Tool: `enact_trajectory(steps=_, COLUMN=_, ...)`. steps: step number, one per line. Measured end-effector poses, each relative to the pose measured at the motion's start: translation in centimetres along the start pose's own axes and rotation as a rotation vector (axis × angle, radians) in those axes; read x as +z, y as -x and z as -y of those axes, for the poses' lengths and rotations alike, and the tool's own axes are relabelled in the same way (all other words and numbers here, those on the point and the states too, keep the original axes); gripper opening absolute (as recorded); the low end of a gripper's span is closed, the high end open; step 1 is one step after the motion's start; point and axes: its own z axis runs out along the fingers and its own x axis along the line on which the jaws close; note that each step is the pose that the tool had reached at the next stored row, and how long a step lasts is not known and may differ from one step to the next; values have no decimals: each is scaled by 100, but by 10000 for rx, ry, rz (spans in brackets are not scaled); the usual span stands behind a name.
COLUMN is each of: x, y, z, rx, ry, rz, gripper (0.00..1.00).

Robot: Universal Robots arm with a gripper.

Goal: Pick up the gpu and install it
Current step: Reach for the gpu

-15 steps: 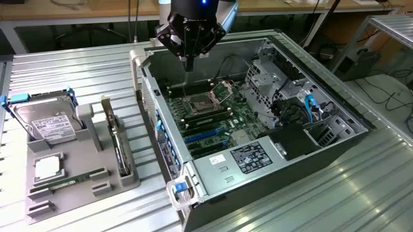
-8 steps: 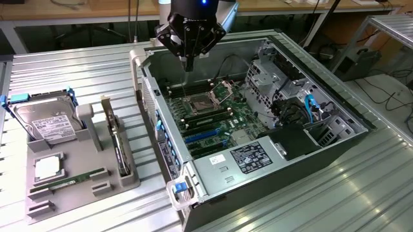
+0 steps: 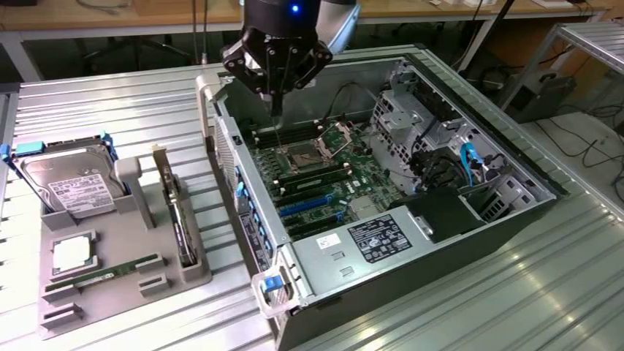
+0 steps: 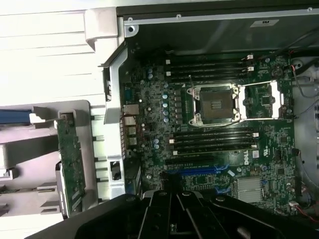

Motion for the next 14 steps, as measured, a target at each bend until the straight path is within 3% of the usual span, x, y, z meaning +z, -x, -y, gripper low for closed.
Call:
enact_trajectory(steps=6, x=-11, y=-356, z=169, rx=0, ry=1, rz=20, gripper=11)
enact_trajectory(steps=14, x=52, y=-677, z=254, rx=-7, ry=12, rz=155, gripper=11)
